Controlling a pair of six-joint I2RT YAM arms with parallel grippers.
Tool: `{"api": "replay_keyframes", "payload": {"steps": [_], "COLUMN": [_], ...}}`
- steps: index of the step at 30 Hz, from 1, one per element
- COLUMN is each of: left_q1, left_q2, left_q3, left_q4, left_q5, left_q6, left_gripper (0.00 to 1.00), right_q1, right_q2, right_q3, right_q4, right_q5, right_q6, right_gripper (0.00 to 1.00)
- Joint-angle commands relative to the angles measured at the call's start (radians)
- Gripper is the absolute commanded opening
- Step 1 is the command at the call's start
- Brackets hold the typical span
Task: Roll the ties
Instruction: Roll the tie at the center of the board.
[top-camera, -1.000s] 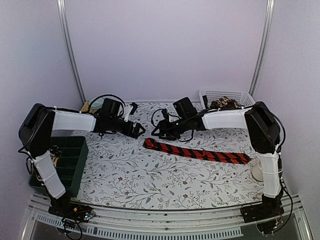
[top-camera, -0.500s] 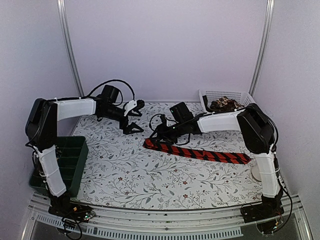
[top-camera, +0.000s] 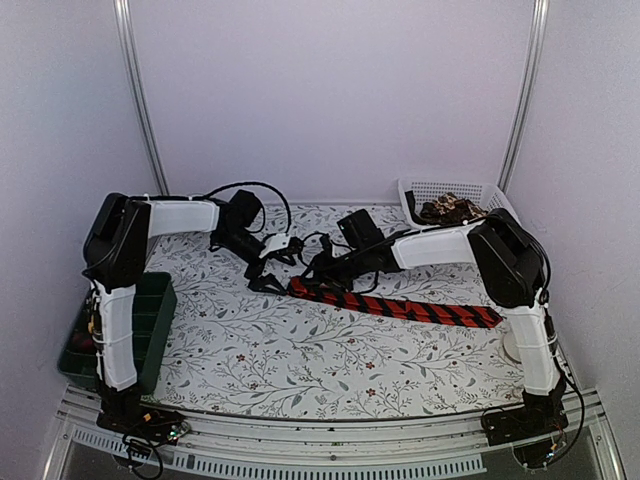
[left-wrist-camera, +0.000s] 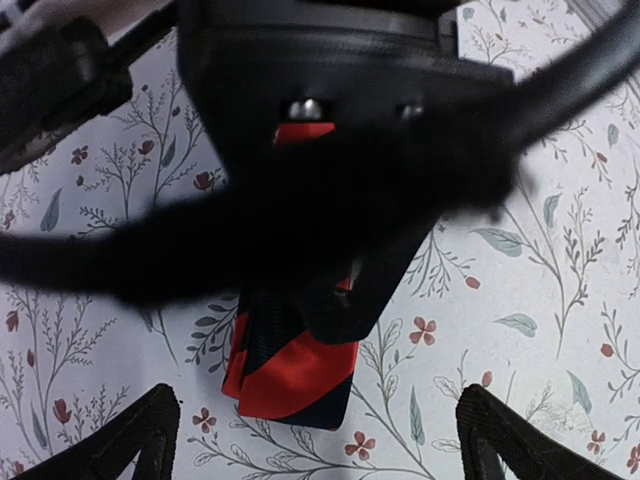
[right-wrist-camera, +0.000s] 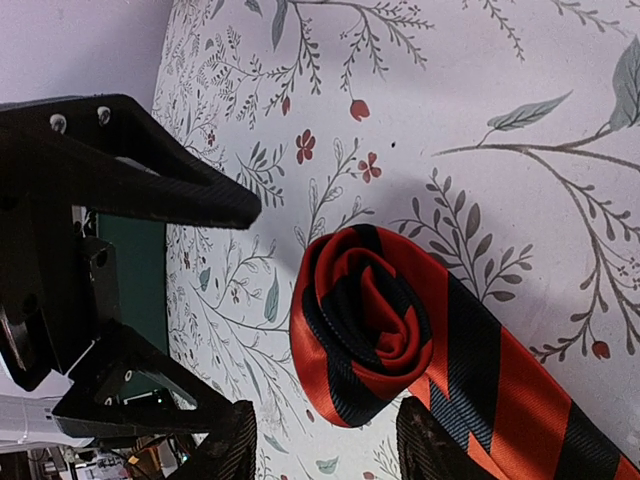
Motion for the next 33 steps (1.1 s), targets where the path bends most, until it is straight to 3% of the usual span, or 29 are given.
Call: {"api": "replay_keyframes", "payload": {"steps": [1, 5, 20, 29, 33], "left_q1": [-0.022, -0.032, -0.078, -0.091, -0.109], "left_q2": [-0.013, -0.012, 0.088, 0.109, 0.087], "left_q3": [-0.003, -0.031, 0.024, 0.027, 0.006], "left_q4": [0.034, 0.102, 0.088, 0.072, 0.074], "left_q5": [-0.030, -0.077, -0.145, -0.163, -0.194], "left_q6": [0.031, 0.036, 0.098, 0.086, 0.057], "left_gripper": [0.96, 0.95, 0.81, 0.52, 0.49], "right_q1": [0.013, 0.014, 0.013, 0.012, 0.012], "right_q2": [0.125, 0.136, 0.172, 0.197, 0.197], "right_q3": [0.042, 0.048, 0.079, 0.087, 0.081], "right_q4": [0.013, 0.014, 0.014, 0.022, 0.027], "right_q5": [0.009, 0.008, 0.012, -0.013, -0.043], "right_q6": [0.016, 0.020, 0.034, 0.046, 0.047], "right_gripper": [0.47, 0.47, 0.41, 0.31, 0.28]}}
